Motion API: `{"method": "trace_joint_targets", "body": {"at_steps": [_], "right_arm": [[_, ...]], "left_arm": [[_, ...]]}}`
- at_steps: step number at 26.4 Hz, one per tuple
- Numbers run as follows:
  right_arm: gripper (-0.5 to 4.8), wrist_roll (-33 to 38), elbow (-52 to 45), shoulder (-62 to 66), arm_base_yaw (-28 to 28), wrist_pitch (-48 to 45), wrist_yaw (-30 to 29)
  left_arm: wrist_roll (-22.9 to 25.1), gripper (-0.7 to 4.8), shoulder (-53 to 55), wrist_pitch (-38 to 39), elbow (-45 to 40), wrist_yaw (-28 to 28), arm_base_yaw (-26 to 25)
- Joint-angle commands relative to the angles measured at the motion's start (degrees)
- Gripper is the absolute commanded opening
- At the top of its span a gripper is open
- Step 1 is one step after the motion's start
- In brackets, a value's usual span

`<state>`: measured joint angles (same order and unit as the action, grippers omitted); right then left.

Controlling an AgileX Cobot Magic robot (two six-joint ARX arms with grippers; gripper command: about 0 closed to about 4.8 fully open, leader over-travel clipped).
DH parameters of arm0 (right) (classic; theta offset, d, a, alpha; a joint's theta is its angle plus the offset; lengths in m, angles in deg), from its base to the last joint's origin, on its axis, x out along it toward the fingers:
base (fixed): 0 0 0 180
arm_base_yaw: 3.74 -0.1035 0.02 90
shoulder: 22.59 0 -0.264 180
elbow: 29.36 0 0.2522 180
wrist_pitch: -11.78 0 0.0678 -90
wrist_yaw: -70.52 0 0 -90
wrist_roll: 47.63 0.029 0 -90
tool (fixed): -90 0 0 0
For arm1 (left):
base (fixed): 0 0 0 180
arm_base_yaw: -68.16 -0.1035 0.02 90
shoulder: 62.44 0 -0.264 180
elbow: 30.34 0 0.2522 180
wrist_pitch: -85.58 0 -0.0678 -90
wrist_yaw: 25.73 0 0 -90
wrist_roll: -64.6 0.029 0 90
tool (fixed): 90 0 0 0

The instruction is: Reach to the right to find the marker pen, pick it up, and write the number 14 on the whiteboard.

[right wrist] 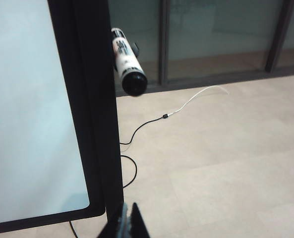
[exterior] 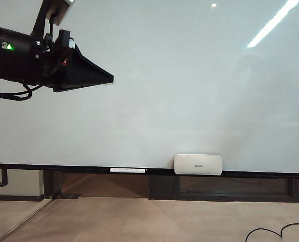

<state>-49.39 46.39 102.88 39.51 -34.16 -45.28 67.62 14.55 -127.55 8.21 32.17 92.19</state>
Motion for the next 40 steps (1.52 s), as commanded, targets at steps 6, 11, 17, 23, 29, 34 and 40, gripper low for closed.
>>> {"method": "trace_joint_targets", "body": {"at_steps": [6, 11, 17, 23, 29, 34, 40], "right_arm": [[0.17, 0.1, 8.4, 4.5, -0.1, 1.4, -7.4], [0.51, 0.0, 10.5, 6.4, -0.1, 1.2, -7.4], [0.62, -3.3, 10.6, 6.8, -0.2, 0.3, -6.3], [1.55, -3.8, 13.7, 9.4, -0.1, -1.0, -5.9], [1.98, -2.8, 16.8, 10.1, -0.2, 0.9, -6.4], [2.98, -2.8, 17.7, 10.1, -0.2, 0.7, -6.9], [3.15, -2.7, 17.8, 10.1, -0.2, 0.0, -6.9]], "left_arm": [[1.3, -0.06, 0.9, -1.3, 0.2, 0.2, 0.1], [1.5, -0.06, 0.9, -1.3, 0.2, 0.2, 0.1], [1.6, -0.06, 1.0, -1.3, 0.2, 1.4, 0.1], [2.7, -0.06, 1.0, -1.3, 0.2, 1.4, 0.1], [2.5, -0.06, 1.0, -1.2, 0.2, 1.2, 0.2], [2.6, -0.06, 1.0, -1.2, 0.2, 1.2, 0.1], [2.6, -0.06, 1.0, -1.2, 0.2, 1.3, 0.1]]}}
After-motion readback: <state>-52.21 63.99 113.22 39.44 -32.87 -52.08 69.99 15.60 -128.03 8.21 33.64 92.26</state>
